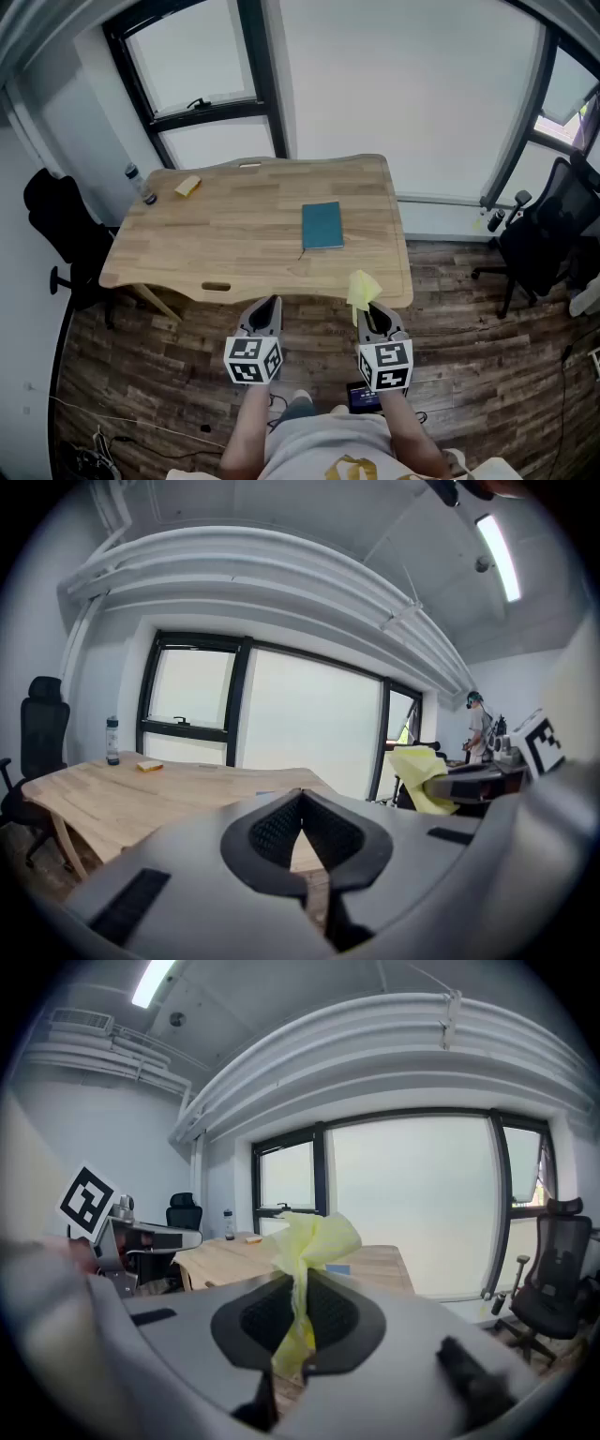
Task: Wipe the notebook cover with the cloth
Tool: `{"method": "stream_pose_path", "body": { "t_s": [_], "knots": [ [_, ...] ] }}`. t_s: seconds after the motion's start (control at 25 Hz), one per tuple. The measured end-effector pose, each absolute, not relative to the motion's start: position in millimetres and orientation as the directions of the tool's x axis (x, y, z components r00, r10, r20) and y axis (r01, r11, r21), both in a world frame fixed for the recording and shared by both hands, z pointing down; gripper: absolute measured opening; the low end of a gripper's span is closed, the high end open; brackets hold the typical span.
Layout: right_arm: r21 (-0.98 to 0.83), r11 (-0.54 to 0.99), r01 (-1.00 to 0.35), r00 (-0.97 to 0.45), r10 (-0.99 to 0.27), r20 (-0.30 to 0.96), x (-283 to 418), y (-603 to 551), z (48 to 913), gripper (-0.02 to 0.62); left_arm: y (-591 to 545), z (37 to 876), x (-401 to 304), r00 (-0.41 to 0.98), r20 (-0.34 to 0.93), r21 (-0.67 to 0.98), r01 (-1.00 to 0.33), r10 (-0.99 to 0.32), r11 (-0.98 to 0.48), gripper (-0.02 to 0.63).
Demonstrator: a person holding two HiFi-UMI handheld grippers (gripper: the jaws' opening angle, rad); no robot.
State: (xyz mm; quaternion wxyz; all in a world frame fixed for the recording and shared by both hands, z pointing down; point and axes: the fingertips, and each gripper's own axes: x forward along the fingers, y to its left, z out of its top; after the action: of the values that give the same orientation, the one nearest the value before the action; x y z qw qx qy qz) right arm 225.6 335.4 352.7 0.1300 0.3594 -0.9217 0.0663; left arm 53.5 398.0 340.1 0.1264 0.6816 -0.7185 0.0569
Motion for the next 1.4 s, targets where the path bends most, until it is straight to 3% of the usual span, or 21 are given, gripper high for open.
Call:
{"method": "stream_pose_path", "body": {
  "t_s": [0.48,0.8,1.08,1.4],
  "knots": [
    [-0.102,0.700,-0.707,-0.695,-0.660,0.286,225,317,361,0.037,392,334,47,-0.066,0.276,0.046,-0.996,-0.959,0.082,0.014],
    [-0.134,0.677,-0.724,-0.681,-0.669,0.299,200,272,382,0.037,355,345,1,-0.148,0.275,0.030,-0.986,-0.950,0.162,0.014],
    [-0.058,0.623,-0.780,-0.604,-0.726,0.329,147,172,403,0.037,242,372,-60,-0.077,0.289,0.077,-0.992,-0.954,0.103,0.014],
    [-0.007,0.512,-0.859,-0.459,-0.765,0.452,101,64,430,0.037,104,409,-110,0.106,0.371,0.167,-0.985,-0.923,-0.046,0.015]
  ]
}}
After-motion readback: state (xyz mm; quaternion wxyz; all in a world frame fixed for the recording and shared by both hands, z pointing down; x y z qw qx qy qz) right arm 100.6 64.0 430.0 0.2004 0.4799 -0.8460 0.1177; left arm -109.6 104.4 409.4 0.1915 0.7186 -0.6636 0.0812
